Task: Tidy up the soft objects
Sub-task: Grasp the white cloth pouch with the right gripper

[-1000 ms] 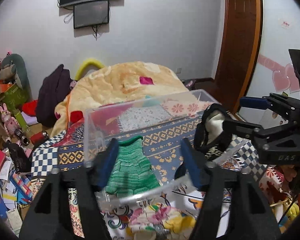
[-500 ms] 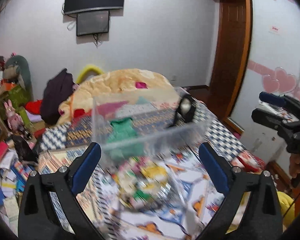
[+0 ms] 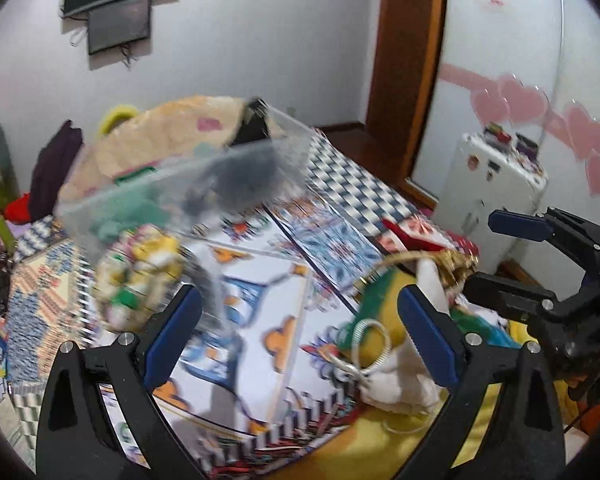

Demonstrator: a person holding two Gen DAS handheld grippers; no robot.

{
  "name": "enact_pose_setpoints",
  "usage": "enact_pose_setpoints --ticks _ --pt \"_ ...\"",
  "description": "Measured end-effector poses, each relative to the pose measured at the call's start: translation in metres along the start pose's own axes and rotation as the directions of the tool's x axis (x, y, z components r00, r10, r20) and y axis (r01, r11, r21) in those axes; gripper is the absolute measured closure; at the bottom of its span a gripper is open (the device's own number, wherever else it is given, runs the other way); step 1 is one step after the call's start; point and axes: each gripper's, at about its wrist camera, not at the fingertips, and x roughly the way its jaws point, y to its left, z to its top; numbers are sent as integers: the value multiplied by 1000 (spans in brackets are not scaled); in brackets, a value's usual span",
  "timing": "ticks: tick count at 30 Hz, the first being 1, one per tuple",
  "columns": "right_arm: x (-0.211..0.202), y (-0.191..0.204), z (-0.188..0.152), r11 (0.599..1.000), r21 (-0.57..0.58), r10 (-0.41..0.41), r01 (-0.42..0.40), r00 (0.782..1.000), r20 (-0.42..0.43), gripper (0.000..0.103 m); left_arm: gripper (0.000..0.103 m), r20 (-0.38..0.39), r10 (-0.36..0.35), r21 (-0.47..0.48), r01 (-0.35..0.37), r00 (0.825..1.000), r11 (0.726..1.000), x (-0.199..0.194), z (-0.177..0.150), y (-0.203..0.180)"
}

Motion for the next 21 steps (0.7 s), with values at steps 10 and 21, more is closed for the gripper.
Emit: enact_pose_setpoints --ticks 10,21 --pt "9 -8 -29 988 96 127 -119 989 -78 40 4 -37 24 -20 -25 999 999 21 -16 7" --pt "37 7 -40 965 91 258 -246 954 -155 88 3 -42 18 -48 -20 999 999 20 -20 15"
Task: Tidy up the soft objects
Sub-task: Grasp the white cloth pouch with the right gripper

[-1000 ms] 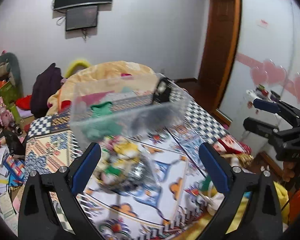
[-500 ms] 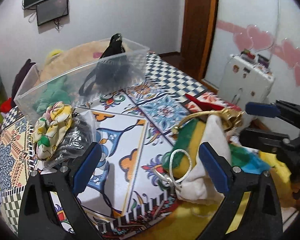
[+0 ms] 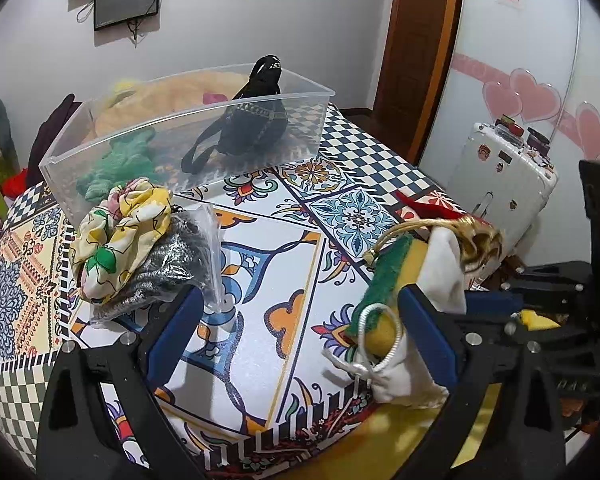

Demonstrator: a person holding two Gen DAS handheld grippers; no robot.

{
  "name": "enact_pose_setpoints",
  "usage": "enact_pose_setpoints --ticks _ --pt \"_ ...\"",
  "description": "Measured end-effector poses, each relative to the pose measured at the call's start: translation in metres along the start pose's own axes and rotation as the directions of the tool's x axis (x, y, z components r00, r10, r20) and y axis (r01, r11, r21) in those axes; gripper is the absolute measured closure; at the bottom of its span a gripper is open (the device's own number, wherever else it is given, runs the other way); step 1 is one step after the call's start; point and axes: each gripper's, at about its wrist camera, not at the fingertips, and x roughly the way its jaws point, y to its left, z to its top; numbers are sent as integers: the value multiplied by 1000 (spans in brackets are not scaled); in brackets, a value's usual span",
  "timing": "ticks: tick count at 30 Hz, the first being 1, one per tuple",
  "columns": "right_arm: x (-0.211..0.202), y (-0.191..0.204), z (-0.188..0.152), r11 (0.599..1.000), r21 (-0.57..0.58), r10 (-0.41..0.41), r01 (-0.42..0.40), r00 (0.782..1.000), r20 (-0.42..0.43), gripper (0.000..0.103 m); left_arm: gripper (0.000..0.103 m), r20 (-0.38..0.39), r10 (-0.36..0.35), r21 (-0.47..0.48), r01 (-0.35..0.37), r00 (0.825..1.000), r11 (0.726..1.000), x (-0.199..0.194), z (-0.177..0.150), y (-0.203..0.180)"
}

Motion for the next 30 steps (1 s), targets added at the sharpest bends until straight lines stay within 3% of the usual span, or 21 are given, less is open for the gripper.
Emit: enact_pose_setpoints --ticks 4,8,13,19,24,26,30 --pt "-10 -3 8 996 -30 -79 81 996 51 92 4 -7 9 -12 -9 1000 1000 2 1 3" --pt "-6 -6 25 992 -59 -104 108 992 71 93 4 -5 27 -23 -27 1000 999 -1 3 7" --pt "12 -2 47 987 -103 -110 120 990 91 93 4 3 25 -30 -25 1000 999 -8 4 10" --pt "36 2 70 989 -127 -61 71 995 84 93 5 5 52 -20 -52 999 998 -8 3 10" --pt "25 9 75 988 -145 -39 55 993 113 93 28 -5 62 -28 -63 998 998 -1 3 18" --pt "15 7 75 988 -144 -39 58 991 131 93 42 -13 49 -31 -50 999 998 3 3 19" --pt "-5 1 77 989 -137 -42 65 985 165 93 48 -35 18 -18 -18 999 1000 10 1 13"
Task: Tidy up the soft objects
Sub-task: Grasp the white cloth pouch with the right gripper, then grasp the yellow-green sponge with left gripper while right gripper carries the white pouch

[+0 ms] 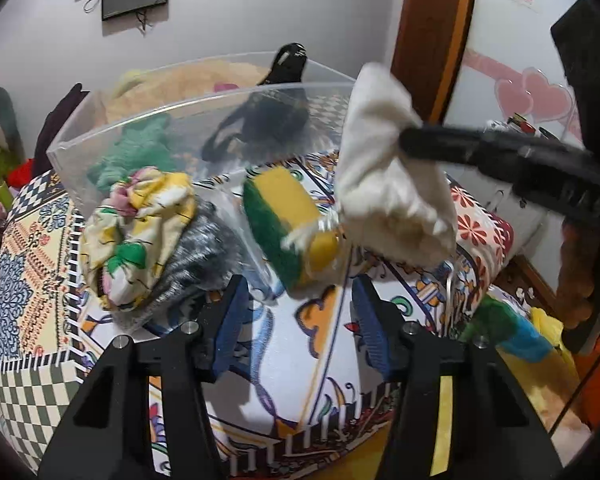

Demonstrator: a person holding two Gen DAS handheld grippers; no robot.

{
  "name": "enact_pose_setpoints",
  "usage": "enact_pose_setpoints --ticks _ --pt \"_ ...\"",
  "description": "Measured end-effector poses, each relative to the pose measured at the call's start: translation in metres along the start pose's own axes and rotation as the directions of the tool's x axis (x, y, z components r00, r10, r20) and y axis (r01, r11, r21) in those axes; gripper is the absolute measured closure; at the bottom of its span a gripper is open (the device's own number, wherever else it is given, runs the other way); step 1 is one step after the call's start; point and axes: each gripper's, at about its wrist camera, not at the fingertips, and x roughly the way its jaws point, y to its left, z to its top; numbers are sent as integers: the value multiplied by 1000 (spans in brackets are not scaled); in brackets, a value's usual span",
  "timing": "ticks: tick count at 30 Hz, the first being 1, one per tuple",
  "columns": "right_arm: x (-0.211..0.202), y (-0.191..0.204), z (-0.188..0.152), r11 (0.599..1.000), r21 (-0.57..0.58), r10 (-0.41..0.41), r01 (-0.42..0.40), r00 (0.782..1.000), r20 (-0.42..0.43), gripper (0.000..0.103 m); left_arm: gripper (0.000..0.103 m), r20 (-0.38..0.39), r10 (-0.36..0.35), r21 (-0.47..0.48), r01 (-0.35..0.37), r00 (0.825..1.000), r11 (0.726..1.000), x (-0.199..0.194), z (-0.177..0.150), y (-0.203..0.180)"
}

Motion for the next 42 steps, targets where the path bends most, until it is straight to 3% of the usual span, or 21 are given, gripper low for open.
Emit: enact_pose_setpoints --ticks 9,15,18,25,27,35,42 --pt "-34 8 26 1000 -17 19 -17 992 121 93 48 59 -16 13 15 998 1000 -20 8 -5" --pt "-47 11 41 998 -45 -40 49 980 197 93 53 40 -49 -3 49 998 999 -14 21 -7" --pt "-46 2 39 998 -24 -52 58 980 193 93 55 30 -38 -2 38 999 999 -4 27 -13" --pt "-33 -4 28 998 -6 -65 67 986 151 93 56 -15 72 -13 -72 997 997 26 29 -10" --pt "-29 -6 28 998 0 -64 64 987 145 93 70 -17 72 -17 -73 997 997 30 28 -7" --pt "-34 -10 33 998 12 -61 60 986 156 93 75 94 68 -22 -67 993 998 -4 34 -2" --pt "-33 -1 50 998 -5 -64 66 981 185 93 75 206 100 -45 -93 973 995 -46 55 17"
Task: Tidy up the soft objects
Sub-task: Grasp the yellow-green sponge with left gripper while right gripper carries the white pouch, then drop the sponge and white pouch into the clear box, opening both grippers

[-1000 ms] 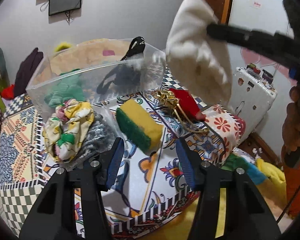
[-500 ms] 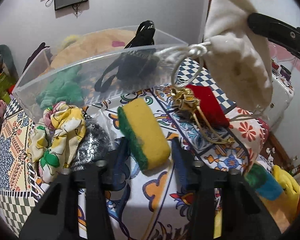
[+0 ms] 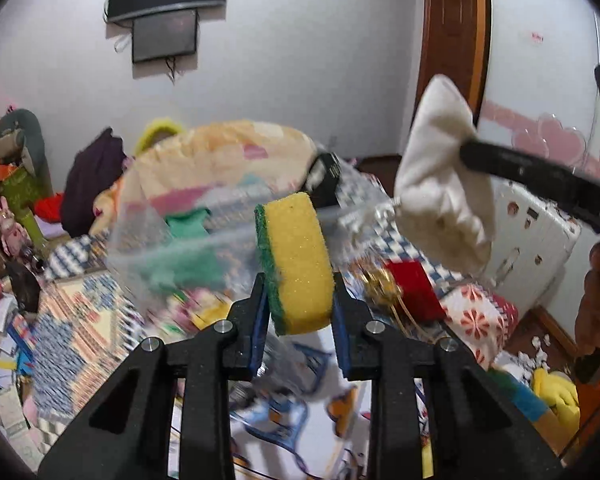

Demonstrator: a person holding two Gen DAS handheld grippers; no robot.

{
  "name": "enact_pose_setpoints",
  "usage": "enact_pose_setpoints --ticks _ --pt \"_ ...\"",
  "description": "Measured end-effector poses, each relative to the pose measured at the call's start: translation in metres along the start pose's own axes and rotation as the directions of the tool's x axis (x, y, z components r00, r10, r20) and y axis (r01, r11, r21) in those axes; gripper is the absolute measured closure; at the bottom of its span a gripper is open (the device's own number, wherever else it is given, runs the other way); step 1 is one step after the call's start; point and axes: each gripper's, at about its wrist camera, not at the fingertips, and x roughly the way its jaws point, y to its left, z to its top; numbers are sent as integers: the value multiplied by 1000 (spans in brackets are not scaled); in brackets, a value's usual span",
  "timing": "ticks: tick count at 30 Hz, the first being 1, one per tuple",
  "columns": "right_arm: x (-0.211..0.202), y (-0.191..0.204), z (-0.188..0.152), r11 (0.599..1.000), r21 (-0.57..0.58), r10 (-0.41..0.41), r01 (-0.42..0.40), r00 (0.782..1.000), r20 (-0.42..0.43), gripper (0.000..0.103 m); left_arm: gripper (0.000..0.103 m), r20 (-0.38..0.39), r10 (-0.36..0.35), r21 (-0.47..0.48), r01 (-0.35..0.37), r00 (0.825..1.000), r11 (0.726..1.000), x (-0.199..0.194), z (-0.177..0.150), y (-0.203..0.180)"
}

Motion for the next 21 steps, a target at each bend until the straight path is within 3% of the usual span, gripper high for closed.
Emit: enact_pose_setpoints --ticks 11,21 --pt "27 12 29 1000 -13 10 -10 999 53 93 75 60 85 -31 -83 995 996 2 37 56" --pt "69 21 50 1000 -18 21 -20 997 76 93 75 19 123 -39 -123 992 992 45 45 90"
